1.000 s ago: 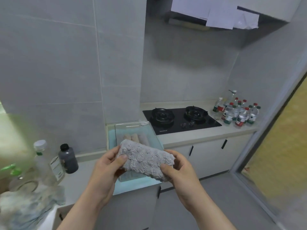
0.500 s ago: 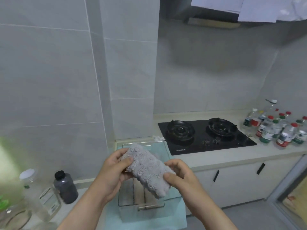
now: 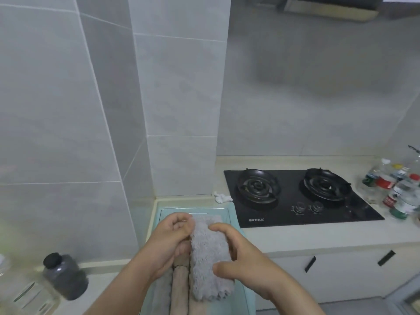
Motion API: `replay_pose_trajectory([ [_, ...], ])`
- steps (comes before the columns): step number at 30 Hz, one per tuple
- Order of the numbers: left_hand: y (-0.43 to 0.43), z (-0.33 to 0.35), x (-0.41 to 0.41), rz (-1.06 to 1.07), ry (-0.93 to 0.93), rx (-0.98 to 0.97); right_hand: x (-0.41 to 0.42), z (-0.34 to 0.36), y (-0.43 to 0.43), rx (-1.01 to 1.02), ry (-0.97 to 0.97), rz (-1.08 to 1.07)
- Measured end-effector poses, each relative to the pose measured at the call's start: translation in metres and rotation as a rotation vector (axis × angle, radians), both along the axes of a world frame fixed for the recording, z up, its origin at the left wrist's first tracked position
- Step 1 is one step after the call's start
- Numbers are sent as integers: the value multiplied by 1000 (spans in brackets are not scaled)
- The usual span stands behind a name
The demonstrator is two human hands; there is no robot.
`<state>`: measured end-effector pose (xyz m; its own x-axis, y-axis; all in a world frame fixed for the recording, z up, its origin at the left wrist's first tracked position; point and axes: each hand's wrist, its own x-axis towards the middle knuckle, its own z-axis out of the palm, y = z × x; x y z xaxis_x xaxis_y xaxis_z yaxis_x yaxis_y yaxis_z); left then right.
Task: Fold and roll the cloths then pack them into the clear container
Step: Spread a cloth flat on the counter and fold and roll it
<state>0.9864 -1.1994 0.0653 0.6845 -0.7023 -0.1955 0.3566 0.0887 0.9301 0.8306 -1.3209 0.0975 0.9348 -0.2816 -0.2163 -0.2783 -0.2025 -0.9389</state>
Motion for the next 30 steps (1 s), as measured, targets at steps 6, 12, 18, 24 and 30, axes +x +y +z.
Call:
replay_pose_trajectory([
  [6,32,-52,41,46,-603,425,19,-45,-13,-404,314,-55],
  [12,71,-122,68,-93,-1367,534,42,-100,13,-699,541,32],
  [18,67,-142,68,-126,-1367,533,56,-150,28,-712,857,50],
  [24,69,-151,68,-135,-1376,577,66,-174,26,-687,871,85],
  [30,71,-156,69,-151,-1368,579,65,-183,18,-486,770,46],
])
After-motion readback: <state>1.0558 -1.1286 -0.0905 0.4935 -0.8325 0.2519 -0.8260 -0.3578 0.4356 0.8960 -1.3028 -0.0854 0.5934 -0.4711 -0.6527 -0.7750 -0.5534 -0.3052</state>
